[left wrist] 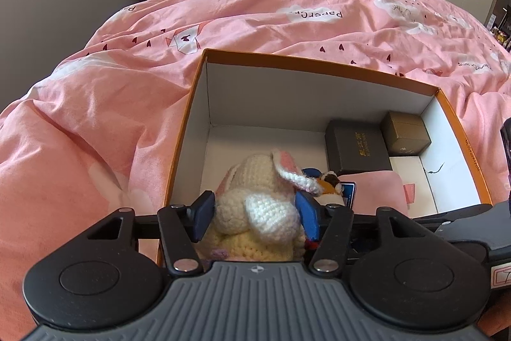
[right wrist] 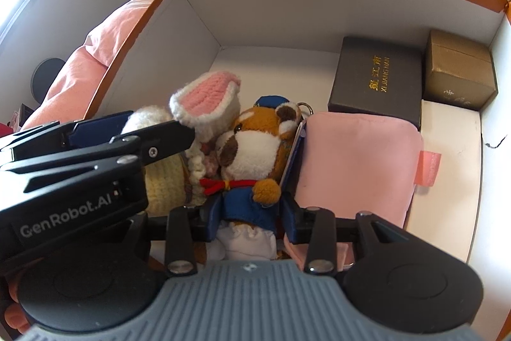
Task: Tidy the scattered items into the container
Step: 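Lower the bunny into the box with left gripper while right lowers the dog, then open both, then move both grippers back toward the compact mirror and white tube beside the box, then grasp the round pink compact with left gripper while right grasps the white tube's end, then lift the compact with left gripper while right lifts the white tube toward the box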
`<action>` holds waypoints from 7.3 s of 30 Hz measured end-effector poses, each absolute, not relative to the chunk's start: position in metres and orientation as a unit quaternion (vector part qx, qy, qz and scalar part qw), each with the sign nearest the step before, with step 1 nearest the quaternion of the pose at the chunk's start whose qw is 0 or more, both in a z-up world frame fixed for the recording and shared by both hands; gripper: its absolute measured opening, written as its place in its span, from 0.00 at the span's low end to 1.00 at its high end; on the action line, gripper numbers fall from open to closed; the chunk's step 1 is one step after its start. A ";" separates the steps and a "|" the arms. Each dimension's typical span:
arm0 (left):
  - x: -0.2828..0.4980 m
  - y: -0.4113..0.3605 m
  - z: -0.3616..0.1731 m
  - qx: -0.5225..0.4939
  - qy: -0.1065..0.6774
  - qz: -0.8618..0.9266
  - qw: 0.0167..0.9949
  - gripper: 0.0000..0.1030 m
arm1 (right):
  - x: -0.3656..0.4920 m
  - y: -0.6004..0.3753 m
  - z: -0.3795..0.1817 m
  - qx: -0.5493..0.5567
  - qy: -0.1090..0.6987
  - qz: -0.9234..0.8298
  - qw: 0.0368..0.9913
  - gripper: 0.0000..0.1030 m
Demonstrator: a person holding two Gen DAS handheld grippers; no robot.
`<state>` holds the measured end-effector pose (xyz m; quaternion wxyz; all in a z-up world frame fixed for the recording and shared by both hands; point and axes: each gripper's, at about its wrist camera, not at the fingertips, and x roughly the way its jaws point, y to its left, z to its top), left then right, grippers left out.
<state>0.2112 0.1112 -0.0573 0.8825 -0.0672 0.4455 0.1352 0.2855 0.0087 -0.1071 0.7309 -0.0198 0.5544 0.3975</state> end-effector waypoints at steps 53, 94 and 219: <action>0.135 0.086 0.003 -0.107 0.314 0.086 0.939 0.47 | 0.222 -0.062 -0.026 -0.049 0.401 0.382 0.831 0.39; 0.065 0.056 -0.044 -0.101 0.419 0.009 0.902 0.47 | 0.150 -0.120 -0.055 -0.089 0.445 0.349 0.820 0.46; 0.066 0.093 0.019 -0.139 0.323 0.052 0.935 0.14 | 0.156 -0.077 0.043 -0.058 0.314 0.488 0.812 0.06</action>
